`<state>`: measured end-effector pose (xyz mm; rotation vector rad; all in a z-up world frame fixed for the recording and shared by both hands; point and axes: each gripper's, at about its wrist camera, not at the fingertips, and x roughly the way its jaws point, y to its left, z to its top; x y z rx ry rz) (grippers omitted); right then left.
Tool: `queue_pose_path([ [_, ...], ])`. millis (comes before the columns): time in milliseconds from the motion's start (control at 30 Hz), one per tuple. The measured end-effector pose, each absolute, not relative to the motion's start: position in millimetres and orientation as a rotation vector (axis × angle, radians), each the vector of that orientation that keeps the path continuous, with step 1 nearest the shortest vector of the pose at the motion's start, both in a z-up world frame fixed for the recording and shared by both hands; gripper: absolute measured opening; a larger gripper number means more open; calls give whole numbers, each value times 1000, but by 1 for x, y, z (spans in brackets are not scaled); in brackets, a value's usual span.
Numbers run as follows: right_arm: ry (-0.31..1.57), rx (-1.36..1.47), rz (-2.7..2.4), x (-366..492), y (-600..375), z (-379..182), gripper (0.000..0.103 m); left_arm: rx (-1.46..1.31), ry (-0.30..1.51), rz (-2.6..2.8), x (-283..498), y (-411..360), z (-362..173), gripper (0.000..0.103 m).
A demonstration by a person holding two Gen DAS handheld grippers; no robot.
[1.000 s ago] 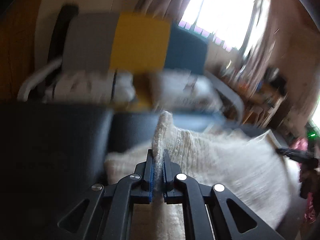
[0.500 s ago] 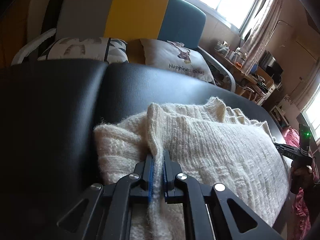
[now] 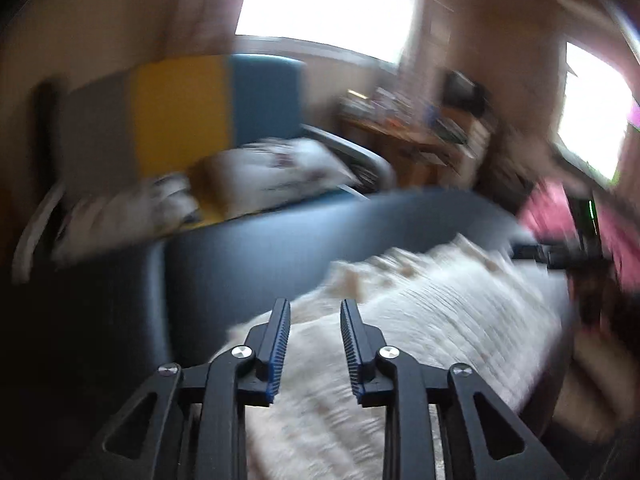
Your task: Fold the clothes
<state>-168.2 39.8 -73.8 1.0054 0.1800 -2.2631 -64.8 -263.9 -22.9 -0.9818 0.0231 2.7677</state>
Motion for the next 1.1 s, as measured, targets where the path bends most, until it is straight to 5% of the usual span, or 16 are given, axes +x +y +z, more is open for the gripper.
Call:
queue_pose_path([
  [200,236,1086,-2170,-147,12,-85,63,-1098,261,2492,-128,-210,-56,27],
  [333,226,1144,-2151,-143,13,-107,63,-1167,267,2316,-158,-196,-76,30],
  [700,223,1115,-2079,-134,0,-123,103,-1299,192,2072,-188,-190,-114,34],
  [800,196,1127,-2102,-135,-1,-124,103,-1235,201,2134,-179,-191,-106,8],
  [1033,225,1151,-2100,-133,-4,-119,102,-1069,162,2306,-157,-196,-81,3],
  [1100,207,1150,-2116,-134,-2,-113,92,-1045,163,2334,-159,-195,-76,3],
])
